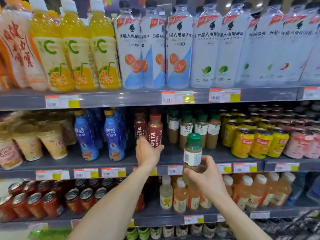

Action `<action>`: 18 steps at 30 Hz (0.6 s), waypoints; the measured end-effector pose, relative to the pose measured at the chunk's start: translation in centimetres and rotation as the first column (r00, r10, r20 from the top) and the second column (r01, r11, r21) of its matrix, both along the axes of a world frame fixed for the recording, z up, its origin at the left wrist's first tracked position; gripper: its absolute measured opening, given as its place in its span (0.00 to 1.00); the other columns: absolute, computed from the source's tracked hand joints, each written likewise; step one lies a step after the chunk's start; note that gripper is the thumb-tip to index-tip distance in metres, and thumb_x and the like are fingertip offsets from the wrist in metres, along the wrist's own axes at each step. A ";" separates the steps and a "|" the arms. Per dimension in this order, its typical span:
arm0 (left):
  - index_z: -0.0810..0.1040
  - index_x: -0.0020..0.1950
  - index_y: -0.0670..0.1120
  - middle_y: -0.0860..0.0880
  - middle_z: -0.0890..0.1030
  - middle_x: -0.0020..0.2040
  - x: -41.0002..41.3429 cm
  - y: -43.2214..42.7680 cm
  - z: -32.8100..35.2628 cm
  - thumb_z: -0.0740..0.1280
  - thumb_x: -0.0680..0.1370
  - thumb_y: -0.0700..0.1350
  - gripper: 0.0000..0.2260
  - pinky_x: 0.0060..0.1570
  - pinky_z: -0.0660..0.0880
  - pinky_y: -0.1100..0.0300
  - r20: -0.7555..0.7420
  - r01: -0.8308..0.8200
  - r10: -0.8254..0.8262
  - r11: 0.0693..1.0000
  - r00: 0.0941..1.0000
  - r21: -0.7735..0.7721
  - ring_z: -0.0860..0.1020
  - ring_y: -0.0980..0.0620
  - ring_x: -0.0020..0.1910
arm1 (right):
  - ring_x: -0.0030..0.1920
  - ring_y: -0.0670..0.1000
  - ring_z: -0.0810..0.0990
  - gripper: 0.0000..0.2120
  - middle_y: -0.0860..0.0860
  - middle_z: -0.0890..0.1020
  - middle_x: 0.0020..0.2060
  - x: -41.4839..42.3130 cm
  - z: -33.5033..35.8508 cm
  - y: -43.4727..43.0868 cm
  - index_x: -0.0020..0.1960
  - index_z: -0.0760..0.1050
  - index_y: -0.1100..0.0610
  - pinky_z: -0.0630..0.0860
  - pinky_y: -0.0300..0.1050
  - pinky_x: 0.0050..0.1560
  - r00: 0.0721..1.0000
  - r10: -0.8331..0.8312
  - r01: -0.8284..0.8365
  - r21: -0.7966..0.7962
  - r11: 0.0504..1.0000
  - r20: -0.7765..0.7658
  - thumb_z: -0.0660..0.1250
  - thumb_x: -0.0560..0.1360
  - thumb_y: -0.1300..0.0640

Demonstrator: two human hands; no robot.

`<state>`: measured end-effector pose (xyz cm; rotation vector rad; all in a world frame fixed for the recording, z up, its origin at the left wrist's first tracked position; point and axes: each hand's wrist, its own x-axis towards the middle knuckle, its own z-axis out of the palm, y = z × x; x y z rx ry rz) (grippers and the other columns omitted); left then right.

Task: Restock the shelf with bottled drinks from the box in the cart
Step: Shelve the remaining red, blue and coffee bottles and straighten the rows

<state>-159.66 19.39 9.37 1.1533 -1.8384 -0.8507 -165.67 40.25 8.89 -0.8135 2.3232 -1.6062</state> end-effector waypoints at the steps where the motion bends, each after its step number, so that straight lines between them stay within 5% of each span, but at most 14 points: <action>1: 0.71 0.59 0.46 0.47 0.76 0.56 -0.7 -0.2 -0.4 0.81 0.64 0.52 0.30 0.54 0.77 0.48 0.015 -0.011 0.012 1.000 1.000 -0.015 0.77 0.44 0.55 | 0.50 0.39 0.77 0.25 0.38 0.78 0.51 -0.4 0.1 -0.2 0.59 0.69 0.43 0.77 0.43 0.46 1.000 0.004 -0.004 0.000 1.000 0.010 0.77 0.68 0.48; 11: 0.70 0.62 0.43 0.43 0.77 0.58 -2.1 -1.1 -2.2 0.81 0.64 0.53 0.33 0.54 0.78 0.48 0.105 -0.018 0.018 1.000 0.994 -0.005 0.78 0.41 0.56 | 0.55 0.42 0.77 0.27 0.41 0.78 0.54 -4.1 1.2 -2.5 0.61 0.69 0.45 0.74 0.39 0.49 0.999 0.032 -0.033 -0.043 0.999 -0.011 0.77 0.67 0.50; 18: 0.72 0.60 0.43 0.42 0.79 0.57 -1.9 -1.6 -2.7 0.75 0.71 0.52 0.24 0.52 0.77 0.48 0.281 0.007 0.007 0.999 0.960 -0.048 0.79 0.39 0.56 | 0.52 0.39 0.77 0.26 0.41 0.79 0.54 -5.4 1.4 -2.8 0.61 0.70 0.46 0.73 0.36 0.47 1.000 0.031 -0.030 -0.083 0.996 0.003 0.78 0.68 0.52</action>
